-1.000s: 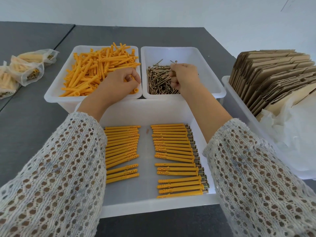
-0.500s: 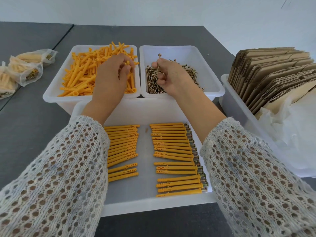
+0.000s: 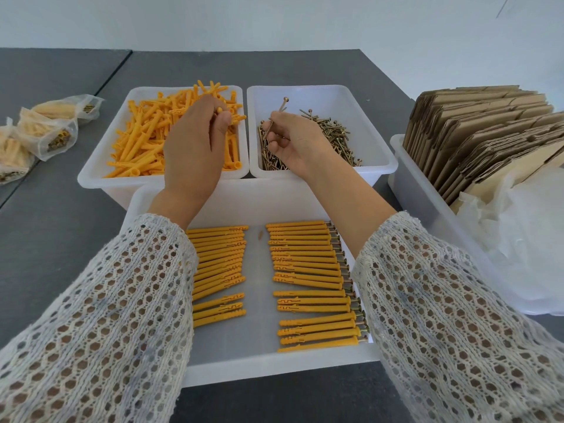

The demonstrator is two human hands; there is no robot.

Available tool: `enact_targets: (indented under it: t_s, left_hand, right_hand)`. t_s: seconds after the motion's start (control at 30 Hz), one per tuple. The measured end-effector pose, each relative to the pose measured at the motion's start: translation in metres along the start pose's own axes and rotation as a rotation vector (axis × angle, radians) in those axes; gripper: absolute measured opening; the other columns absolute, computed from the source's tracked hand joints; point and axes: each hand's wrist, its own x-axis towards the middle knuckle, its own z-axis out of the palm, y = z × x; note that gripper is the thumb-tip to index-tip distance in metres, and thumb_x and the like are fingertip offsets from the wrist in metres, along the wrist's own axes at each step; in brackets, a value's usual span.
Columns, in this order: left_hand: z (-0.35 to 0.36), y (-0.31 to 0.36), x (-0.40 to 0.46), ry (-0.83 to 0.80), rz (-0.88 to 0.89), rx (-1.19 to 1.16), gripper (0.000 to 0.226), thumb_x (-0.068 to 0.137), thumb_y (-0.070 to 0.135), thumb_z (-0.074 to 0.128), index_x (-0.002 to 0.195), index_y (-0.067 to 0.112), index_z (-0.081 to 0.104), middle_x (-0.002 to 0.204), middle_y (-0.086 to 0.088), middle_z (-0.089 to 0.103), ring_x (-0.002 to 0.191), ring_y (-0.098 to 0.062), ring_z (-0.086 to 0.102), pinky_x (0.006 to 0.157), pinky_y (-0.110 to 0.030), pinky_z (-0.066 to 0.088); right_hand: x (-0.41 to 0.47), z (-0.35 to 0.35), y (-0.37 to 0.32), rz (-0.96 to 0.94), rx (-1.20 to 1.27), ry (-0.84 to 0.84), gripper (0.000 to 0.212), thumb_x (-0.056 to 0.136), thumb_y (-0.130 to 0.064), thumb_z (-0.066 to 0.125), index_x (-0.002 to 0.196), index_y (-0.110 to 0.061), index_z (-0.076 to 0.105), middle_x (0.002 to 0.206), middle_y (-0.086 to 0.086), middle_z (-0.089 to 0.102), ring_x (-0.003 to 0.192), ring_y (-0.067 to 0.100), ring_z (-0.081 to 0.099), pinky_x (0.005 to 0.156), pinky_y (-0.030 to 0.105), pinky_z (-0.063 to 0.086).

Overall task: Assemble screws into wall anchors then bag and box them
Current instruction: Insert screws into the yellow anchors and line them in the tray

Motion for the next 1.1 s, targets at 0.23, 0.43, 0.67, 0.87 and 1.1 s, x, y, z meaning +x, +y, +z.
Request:
enact_targets:
  t_s: [0.23, 0.43, 0.67, 0.87, 1.1]
  left_hand:
    - [-0.0021, -0.0002, 0.0024, 0.105, -0.169, -0.21, 0.014, 0.099, 0.027, 0.056, 0.093, 0.014, 0.057, 0.079, 0.0, 0.064, 0.068, -0.016, 0.062, 0.063, -0.035, 0.051]
    - [0.0002, -0.0017, 0.0019, 0.021, -0.176, -0.24, 0.019, 0.089, 0.024, 0.072, 0.082, 0.012, 0.059, 0.072, 0.005, 0.061, 0.069, -0.011, 0.061, 0.065, -0.021, 0.049]
    - [0.0005, -0.0022, 0.0, -0.124, -0.097, -0.097, 0.015, 0.088, 0.024, 0.071, 0.082, 0.013, 0.062, 0.076, 0.005, 0.064, 0.072, -0.008, 0.06, 0.067, -0.033, 0.052]
    - [0.0019, -0.0026, 0.0013, -0.18, -0.073, -0.081, 0.011, 0.086, 0.021, 0.073, 0.09, 0.017, 0.063, 0.08, 0.006, 0.066, 0.074, -0.007, 0.062, 0.07, -0.026, 0.053]
    - [0.0023, -0.001, 0.0033, -0.272, -0.076, -0.028, 0.015, 0.09, 0.024, 0.069, 0.105, 0.024, 0.072, 0.082, 0.008, 0.069, 0.074, -0.008, 0.063, 0.074, -0.028, 0.053]
  right_hand:
    - [-0.0006, 0.0026, 0.0001, 0.017, 0.125, 0.042, 0.02, 0.103, -0.011, 0.047, 0.111, 0.005, 0.054, 0.075, 0.014, 0.065, 0.06, 0.017, 0.063, 0.054, 0.024, 0.056]
    - [-0.0013, 0.0025, -0.001, 0.011, 0.143, 0.054, 0.021, 0.104, -0.014, 0.047, 0.103, 0.005, 0.057, 0.074, 0.013, 0.067, 0.063, 0.019, 0.068, 0.057, 0.026, 0.059]
    - [-0.001, -0.0002, -0.0031, -0.019, 0.251, 0.104, 0.013, 0.103, -0.013, 0.049, 0.097, -0.002, 0.053, 0.081, 0.014, 0.064, 0.071, 0.024, 0.065, 0.055, 0.028, 0.059]
    - [-0.0005, -0.0005, -0.0029, -0.034, 0.233, 0.138, 0.013, 0.103, -0.015, 0.049, 0.096, -0.005, 0.053, 0.079, 0.013, 0.064, 0.068, 0.022, 0.065, 0.051, 0.027, 0.058]
    - [0.0002, 0.0017, -0.0012, -0.048, 0.168, 0.159, 0.021, 0.103, -0.019, 0.049, 0.111, -0.001, 0.055, 0.075, 0.008, 0.066, 0.06, 0.017, 0.065, 0.05, 0.026, 0.055]
